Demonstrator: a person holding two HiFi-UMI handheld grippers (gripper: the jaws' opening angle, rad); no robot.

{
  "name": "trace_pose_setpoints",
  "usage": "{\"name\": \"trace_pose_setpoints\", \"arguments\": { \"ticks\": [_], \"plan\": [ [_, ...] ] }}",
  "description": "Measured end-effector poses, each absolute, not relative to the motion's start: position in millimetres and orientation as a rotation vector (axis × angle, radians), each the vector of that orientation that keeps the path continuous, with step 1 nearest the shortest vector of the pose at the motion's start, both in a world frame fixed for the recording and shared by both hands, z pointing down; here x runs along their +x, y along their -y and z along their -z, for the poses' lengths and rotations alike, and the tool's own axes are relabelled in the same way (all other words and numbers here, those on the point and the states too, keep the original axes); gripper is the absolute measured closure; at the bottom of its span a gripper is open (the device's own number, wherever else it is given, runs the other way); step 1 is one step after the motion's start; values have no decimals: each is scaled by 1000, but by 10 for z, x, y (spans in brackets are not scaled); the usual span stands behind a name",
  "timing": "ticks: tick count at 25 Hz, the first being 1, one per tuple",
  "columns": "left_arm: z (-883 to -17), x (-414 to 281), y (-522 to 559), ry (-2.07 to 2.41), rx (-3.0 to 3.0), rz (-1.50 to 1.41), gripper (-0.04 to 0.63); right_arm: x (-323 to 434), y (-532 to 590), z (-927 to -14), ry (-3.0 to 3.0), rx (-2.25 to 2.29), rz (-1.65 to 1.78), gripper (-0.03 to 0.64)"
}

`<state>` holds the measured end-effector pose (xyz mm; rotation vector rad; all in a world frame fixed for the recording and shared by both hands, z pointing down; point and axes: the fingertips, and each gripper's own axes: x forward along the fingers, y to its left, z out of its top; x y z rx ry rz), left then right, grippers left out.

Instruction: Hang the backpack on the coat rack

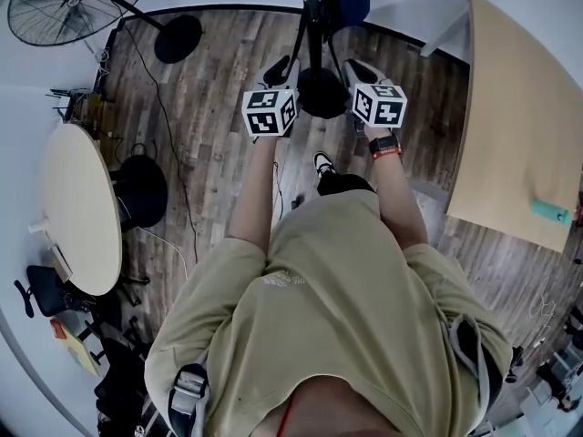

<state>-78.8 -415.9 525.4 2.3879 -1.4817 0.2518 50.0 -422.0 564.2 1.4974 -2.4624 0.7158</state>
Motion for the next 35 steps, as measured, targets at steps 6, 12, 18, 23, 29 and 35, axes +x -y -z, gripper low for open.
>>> {"name": "trace_pose_setpoints", "arguments": {
  "ticks": [6,12,18,23,29,35],
  "plan": [
    [-4952,-800,3615,1503,2422,-193,533,558,3705,-5263,2489,1536,-625,583],
    [-4642,-830,3054,1532,2473,-159,552,563,3158,-4895,2528,1568,-542,584],
    [-4435,-864,2519,1549,2505,-125,561,576,2606,-4736,2547,1581,-507,591],
    [-4302,-900,2090,1559,2531,-99,568,550,2135,-4653,2559,1607,-500,595],
    [-4324,-969,1681,1599,2524,-105,571,456,1705,-4619,2551,1625,-427,600],
    [-4299,-1041,1287,1655,2541,-59,571,441,1324,-4614,2545,1659,-366,601]
  ]
}}
